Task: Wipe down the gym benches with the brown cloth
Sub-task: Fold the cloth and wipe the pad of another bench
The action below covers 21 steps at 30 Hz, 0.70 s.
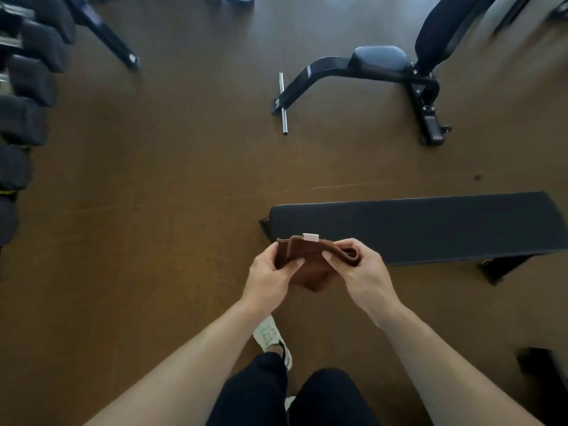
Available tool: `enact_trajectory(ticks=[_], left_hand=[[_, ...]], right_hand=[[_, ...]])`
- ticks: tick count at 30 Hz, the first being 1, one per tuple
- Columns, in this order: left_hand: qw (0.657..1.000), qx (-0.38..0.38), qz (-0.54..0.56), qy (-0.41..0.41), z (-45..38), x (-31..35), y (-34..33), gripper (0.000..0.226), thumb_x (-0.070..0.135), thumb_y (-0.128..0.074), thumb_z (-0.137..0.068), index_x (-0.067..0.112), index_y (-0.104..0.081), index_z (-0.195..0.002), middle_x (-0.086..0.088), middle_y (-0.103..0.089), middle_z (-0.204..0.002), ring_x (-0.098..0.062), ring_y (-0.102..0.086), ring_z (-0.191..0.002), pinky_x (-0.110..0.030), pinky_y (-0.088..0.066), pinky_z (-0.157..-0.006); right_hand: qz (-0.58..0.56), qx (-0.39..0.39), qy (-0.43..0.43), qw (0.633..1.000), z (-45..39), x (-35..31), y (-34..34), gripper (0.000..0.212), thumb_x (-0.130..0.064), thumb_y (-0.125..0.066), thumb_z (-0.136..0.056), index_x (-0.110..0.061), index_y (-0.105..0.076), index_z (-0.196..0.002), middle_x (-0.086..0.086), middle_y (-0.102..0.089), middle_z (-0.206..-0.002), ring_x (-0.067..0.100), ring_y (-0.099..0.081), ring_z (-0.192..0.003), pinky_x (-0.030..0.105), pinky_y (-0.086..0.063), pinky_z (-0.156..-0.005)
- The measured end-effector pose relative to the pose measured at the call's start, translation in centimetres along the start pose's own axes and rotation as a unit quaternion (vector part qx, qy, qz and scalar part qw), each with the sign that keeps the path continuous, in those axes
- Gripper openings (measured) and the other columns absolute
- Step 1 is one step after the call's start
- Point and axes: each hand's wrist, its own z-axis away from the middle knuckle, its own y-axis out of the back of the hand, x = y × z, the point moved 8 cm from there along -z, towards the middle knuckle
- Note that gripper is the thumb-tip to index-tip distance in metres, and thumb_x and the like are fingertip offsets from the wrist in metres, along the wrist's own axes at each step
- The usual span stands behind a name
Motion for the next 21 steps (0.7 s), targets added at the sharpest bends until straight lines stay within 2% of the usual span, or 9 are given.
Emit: enact_trajectory(ticks=[3,6,11,16,17,19,21], left_hand=[[0.999,-0.004,-0.040,-0.017,-5.3,0.6,0.5,0.015,0.025,-0.072,-0.094,0.035,-0.073,-0.105,0.018,-0.076,-0.098,-0.001,-0.069,-0.098,-0.034,-0.055,-0.096],[0.999,-0.026,-0.039,0.007,-9.3,-1.5,-0.1,0.015,0.022,-0.072,-0.094,0.035,-0.076,-0.101,0.015,-0.077,-0.098,-0.003,-0.070,-0.099,-0.037,-0.055,-0.096],[0.996,-0.027,-0.045,0.072,-16.7,-10.4,-3.0,0.015,0.023,-0.072,-0.094,0.037,-0.076,-0.093,0.012,-0.078,-0.092,-0.007,-0.072,-0.093,-0.044,-0.055,-0.095],[0.986,-0.024,-0.074,0.147,-22.9,-20.1,-5.8,0.007,0.037,-0.069,-0.093,0.041,-0.071,-0.099,0.017,-0.077,-0.090,-0.004,-0.072,-0.089,-0.044,-0.059,-0.089],[0.986,-0.017,-0.073,0.150,-23.9,-21.1,-5.9,0.008,0.037,-0.069,-0.094,0.040,-0.070,-0.101,0.017,-0.077,-0.091,-0.003,-0.072,-0.090,-0.042,-0.060,-0.088],[0.987,0.020,-0.081,0.137,-25.7,-21.8,-5.6,0.017,0.035,-0.070,-0.094,0.039,-0.065,-0.110,0.018,-0.075,-0.097,0.002,-0.070,-0.094,-0.035,-0.059,-0.089],[0.985,0.076,-0.108,0.115,-27.1,-21.7,-4.1,0.030,0.034,-0.067,-0.097,0.038,-0.058,-0.125,0.020,-0.067,-0.112,0.002,-0.063,-0.105,-0.028,-0.054,-0.093]], right_hand=[[0.004,-0.009,0.017,1.000,-4.6,0.6,-0.6,0.007,-0.022,-0.072,-0.098,-0.026,-0.074,-0.104,-0.011,-0.076,-0.095,0.007,-0.070,-0.092,0.018,-0.055,-0.083],[0.004,-0.006,0.008,1.000,-8.6,3.1,-1.3,0.008,-0.018,-0.074,-0.096,-0.025,-0.073,-0.100,-0.012,-0.075,-0.093,0.005,-0.069,-0.088,0.015,-0.051,-0.078],[0.045,-0.004,-0.038,0.998,-16.0,12.4,-3.1,0.006,-0.024,-0.077,-0.094,-0.029,-0.074,-0.097,-0.009,-0.077,-0.091,0.010,-0.072,-0.088,0.025,-0.056,-0.078],[0.098,-0.014,-0.130,0.987,-24.0,23.0,-5.3,0.005,-0.031,-0.079,-0.093,-0.031,-0.074,-0.093,-0.016,-0.075,-0.083,0.002,-0.069,-0.082,0.014,-0.047,-0.068],[0.105,0.000,-0.131,0.986,-25.3,24.2,-5.5,0.009,-0.032,-0.079,-0.093,-0.032,-0.073,-0.098,-0.016,-0.074,-0.087,0.001,-0.068,-0.086,0.015,-0.048,-0.071],[0.159,0.065,-0.097,0.980,-27.1,25.4,-5.3,0.031,-0.036,-0.077,-0.094,-0.035,-0.065,-0.123,-0.017,-0.070,-0.119,0.001,-0.063,-0.113,0.022,-0.051,-0.096],[0.298,0.120,-0.018,0.947,-27.8,25.0,-6.0,0.056,-0.046,-0.066,-0.100,-0.036,-0.045,-0.151,-0.007,-0.046,-0.157,0.014,-0.038,-0.147,0.041,-0.032,-0.122]])
